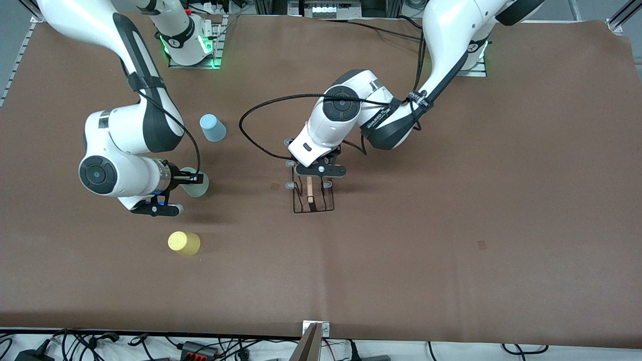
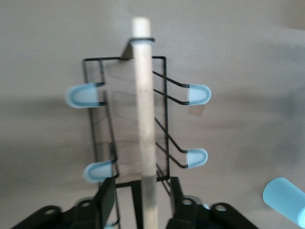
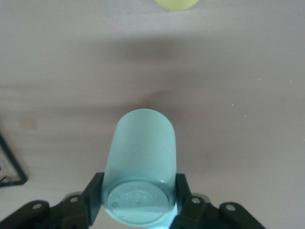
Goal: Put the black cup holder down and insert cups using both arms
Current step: 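Release the holder with the left gripper while the right gripper lifts the teal cup, then hang the teal cup on a holder hook while the left gripper withdraws, then release the teal cup and grasp the yellow cup with the right gripper, then carry the yellow cup to the holder with the right gripper, then hang the yellow cup on a holder hook with the right gripper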
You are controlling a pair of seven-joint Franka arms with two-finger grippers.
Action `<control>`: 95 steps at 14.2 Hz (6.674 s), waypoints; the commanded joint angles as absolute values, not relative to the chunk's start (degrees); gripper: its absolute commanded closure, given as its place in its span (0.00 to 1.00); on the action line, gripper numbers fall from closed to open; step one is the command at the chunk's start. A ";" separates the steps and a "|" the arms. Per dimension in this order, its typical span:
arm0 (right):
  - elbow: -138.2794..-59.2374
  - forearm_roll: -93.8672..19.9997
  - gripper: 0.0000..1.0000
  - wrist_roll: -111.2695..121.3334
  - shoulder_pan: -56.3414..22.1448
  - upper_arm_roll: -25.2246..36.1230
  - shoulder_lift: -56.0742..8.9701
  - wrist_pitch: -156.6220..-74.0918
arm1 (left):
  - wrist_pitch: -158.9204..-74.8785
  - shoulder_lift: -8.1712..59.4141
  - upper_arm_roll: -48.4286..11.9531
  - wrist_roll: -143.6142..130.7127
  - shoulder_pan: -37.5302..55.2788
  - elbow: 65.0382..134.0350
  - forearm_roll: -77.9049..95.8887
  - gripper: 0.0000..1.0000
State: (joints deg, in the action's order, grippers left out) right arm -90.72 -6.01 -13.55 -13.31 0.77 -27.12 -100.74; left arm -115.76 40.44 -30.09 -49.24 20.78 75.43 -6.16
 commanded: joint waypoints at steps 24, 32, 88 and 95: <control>-82.44 -12.83 0.74 -31.03 -34.37 -3.34 -33.48 -99.92 | -85.15 4.76 5.89 -3.60 0.44 88.22 0.79 0.00; -78.76 -12.57 0.00 -40.69 -30.34 -1.59 -29.45 -98.01 | -87.01 4.13 4.04 -4.13 0.97 87.36 1.14 0.00; -59.50 -7.56 0.76 -17.84 -34.01 1.76 -45.44 -106.61 | -87.36 5.19 4.13 -3.25 0.26 86.92 1.23 0.00; -60.03 -7.65 0.76 -17.84 -35.68 1.76 -47.11 -106.44 | -87.36 5.19 4.13 -3.25 0.26 86.92 1.23 0.00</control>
State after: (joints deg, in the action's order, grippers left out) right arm -59.43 -6.60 -17.08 -34.95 1.63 -46.44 -106.31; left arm -87.09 5.36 4.27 -3.60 0.44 87.07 0.13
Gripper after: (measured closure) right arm 0.330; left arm 0.000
